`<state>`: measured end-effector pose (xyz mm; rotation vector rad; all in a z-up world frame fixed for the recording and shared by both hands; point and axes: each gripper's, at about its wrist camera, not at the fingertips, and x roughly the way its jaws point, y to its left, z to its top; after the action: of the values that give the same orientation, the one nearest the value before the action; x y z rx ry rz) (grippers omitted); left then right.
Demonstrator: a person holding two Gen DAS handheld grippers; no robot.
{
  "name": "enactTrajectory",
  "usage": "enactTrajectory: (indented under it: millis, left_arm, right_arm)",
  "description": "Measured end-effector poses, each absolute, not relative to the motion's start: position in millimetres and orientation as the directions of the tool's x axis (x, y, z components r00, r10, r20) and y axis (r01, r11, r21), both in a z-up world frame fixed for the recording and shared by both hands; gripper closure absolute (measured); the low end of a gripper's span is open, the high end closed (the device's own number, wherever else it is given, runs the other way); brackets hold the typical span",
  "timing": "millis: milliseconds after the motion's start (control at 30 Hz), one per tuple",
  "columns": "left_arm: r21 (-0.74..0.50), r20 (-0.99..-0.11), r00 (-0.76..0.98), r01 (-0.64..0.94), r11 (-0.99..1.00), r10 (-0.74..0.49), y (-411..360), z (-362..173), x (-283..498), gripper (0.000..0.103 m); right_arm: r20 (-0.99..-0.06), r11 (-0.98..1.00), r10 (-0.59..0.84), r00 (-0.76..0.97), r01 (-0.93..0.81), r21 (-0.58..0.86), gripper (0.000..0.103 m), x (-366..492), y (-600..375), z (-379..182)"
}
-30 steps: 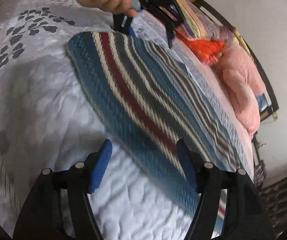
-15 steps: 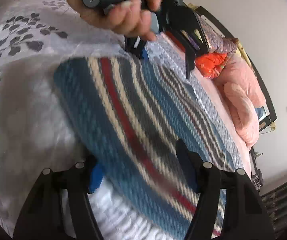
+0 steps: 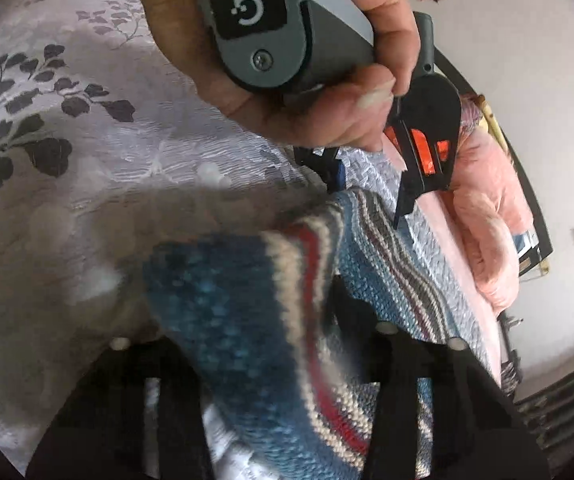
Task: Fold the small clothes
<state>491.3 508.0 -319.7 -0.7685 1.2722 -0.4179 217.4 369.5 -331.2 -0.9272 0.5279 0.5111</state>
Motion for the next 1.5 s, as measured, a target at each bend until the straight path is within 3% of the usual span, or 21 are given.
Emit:
enactTrajectory:
  millis: [100, 200, 1500]
  left_arm:
    - [-0.715, -0.694, 0.259, -0.137, 0.685, -0.672, 508, -319, 492, 0.075]
    - [-0.705, -0.703, 0.261, -0.139, 0.695, -0.661, 504, -312, 493, 0.079]
    - [-0.556, -0.808, 0.244, -0.013, 0.831, -0.537, 417, -172, 509, 0.082]
  right_arm:
    - [-0.641, 0.539, 0.193, 0.743, -0.626, -0.563, 0.077, 220, 365, -320]
    - [-0.655, 0.569, 0.203, 0.728, -0.632, -0.526, 0.081, 223, 361, -310]
    - [-0.6, 0.822, 0.256, 0.758, -0.497, -0.277, 0.083, 247, 266, -186]
